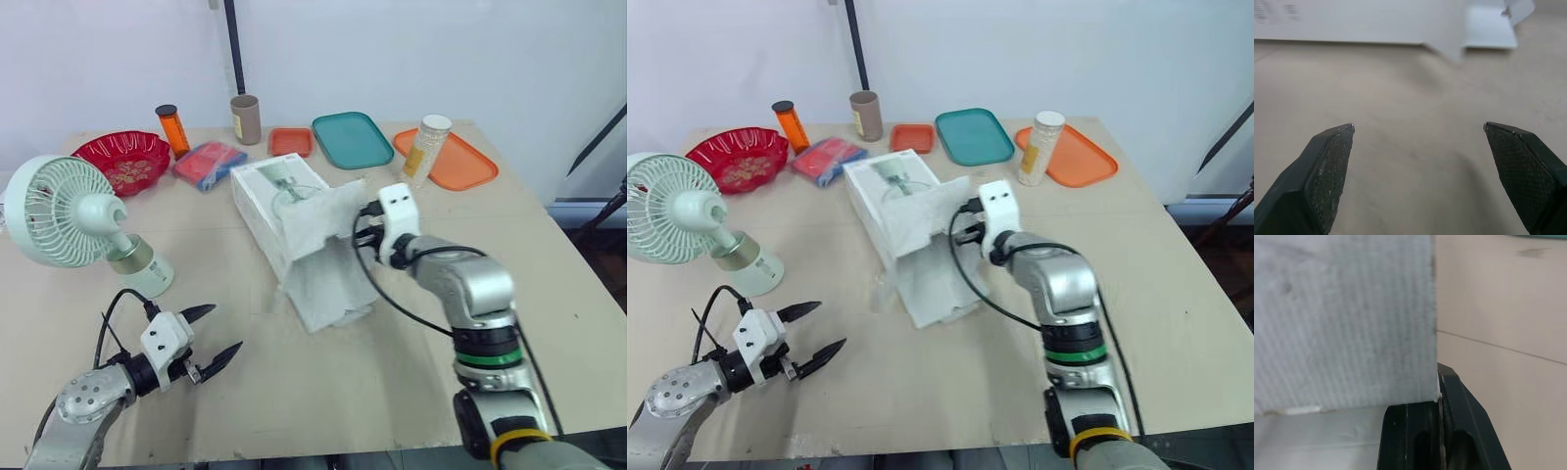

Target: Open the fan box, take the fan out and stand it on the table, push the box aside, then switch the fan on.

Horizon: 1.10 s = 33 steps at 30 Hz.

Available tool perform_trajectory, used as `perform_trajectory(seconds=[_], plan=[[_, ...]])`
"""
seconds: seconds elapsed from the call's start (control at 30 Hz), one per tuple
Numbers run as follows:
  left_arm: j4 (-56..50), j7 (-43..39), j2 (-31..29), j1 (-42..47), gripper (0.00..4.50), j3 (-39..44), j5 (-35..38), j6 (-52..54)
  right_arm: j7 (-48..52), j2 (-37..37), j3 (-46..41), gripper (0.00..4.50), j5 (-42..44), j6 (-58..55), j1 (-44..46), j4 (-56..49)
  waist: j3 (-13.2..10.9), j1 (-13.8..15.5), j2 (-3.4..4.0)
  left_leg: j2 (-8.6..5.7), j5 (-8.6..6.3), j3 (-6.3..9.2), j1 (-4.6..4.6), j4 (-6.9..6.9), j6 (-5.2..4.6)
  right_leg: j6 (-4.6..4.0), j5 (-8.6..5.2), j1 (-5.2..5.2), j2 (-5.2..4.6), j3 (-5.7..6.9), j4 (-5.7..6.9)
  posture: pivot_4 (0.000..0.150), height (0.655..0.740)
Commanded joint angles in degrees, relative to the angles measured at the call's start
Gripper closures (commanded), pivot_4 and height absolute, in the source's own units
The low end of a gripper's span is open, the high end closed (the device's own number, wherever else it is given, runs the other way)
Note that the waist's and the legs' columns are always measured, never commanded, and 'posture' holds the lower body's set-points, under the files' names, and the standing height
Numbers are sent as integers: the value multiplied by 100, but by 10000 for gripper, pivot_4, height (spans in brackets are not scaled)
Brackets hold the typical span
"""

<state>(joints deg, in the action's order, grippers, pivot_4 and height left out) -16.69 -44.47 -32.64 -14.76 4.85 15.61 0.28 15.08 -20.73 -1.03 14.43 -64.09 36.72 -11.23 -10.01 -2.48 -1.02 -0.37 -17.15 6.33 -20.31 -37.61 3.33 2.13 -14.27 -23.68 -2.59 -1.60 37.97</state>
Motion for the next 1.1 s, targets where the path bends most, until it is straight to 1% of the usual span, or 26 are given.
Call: perform_trajectory(seconds=[0.03,0.1,0.27,0.47,0.53,0.57,0.6,0.63,0.7,0.73,0.77,0.8,0.83,0.87,0.93,1.03,1.1], plan=[[148,-110,-64,68,0,83,-33,-286,209,-566,-618,44277,152,-278,-252,-585,0,9,0,-1,-1,0,-1,0,-1,1,-1,0,-1,1,-1,1500,7400],[269,-142,-61,105,0,77,-52,-371,307,-842,-874,44277,247,-398,-428,-714,0,5,0,-1,-2,-3,0,0,-3,1,-1,1,-1,-1,-2,1500,7400],[566,-231,-59,229,0,21,-88,-546,419,-1519,-1499,44277,180,-371,-1091,-761,2,-12,5,3,-3,-5,8,0,-8,1,-1,5,6,-4,0,1500,7400],[814,-361,-74,402,0,-17,-102,-655,575,-1930,-2168,44277,256,-232,-1528,-655,3,-6,7,1,-4,-7,12,0,-11,4,-3,12,6,-8,0,1500,7400],[900,-401,-71,492,0,-20,-98,-669,591,-2053,-2418,44277,192,-2,-1712,-480,3,-5,7,0,-4,-6,12,0,-11,6,-4,13,6,-8,-1,1500,7400],[936,-413,-66,540,0,-31,-102,-672,452,-2058,-2551,41181,89,161,-1703,-306,4,-5,7,1,-4,-6,12,0,-11,6,-4,13,6,-8,-1,1500,7400],[957,-424,-61,581,0,-51,-111,-676,315,-2020,-2684,37079,52,189,-1619,-113,4,-4,7,0,-4,-8,12,0,-11,7,-4,15,5,-10,-2,1500,7400],[959,-429,-55,599,0,-66,-116,-677,234,-2001,-2763,35775,39,163,-1572,6,4,-5,7,0,-4,-8,13,0,-11,7,-4,15,5,-10,-2,1500,7400],[936,-438,-53,614,0,-85,-117,-660,386,-2045,-2718,30984,122,231,-1668,-44,5,-6,10,0,-4,-8,14,0,-11,7,-4,15,5,-11,-1,1500,7400],[925,-451,-60,617,0,-90,-114,-653,537,-2107,-2638,26828,178,295,-1773,-137,7,-9,14,1,-4,-9,15,0,-11,6,-4,15,6,-13,-1,1500,7400],[920,-462,-66,622,0,-92,-113,-649,638,-2147,-2587,24426,214,344,-1842,-194,8,-9,16,2,-5,-9,16,0,-13,6,-4,15,9,-14,-1,1500,7400],[921,-469,-70,633,0,-94,-111,-639,938,-2296,-2484,18909,295,456,-2050,-351,8,-11,16,4,-7,-9,15,0,-18,5,-4,15,12,-14,-1,1500,7400],[913,-476,-72,635,0,-93,-108,-626,1250,-2447,-2406,15678,378,563,-2275,-527,9,-6,21,5,-8,-11,16,0,-19,6,-4,15,13,-16,-1,1500,7400],[912,-481,-72,641,0,-100,-107,-617,1625,-2608,-2352,9870,504,686,-2540,-739,10,-6,23,3,-8,-9,15,0,-19,7,-5,15,11,-16,-2,1500,7400],[879,-481,-69,625,0,-113,-106,-599,2179,-2868,-2356,861,698,935,-2984,-1054,10,-3,24,3,-9,-10,15,0,-20,11,-7,17,10,-17,-3,1500,7400],[803,-476,-63,567,0,-150,-114,-576,2856,-3156,-2604,279,928,1315,-3494,-1268,10,7,23,2,-9,-10,15,-2,-20,12,-8,30,9,-17,-4,1500,7400],[726,-457,-54,500,0,-161,-105,-549,3156,-3318,-2817,279,967,1582,-3742,-1224,10,3,22,2,-9,-11,15,-2,-20,15,-9,37,11,-19,-6,1500,7400]])
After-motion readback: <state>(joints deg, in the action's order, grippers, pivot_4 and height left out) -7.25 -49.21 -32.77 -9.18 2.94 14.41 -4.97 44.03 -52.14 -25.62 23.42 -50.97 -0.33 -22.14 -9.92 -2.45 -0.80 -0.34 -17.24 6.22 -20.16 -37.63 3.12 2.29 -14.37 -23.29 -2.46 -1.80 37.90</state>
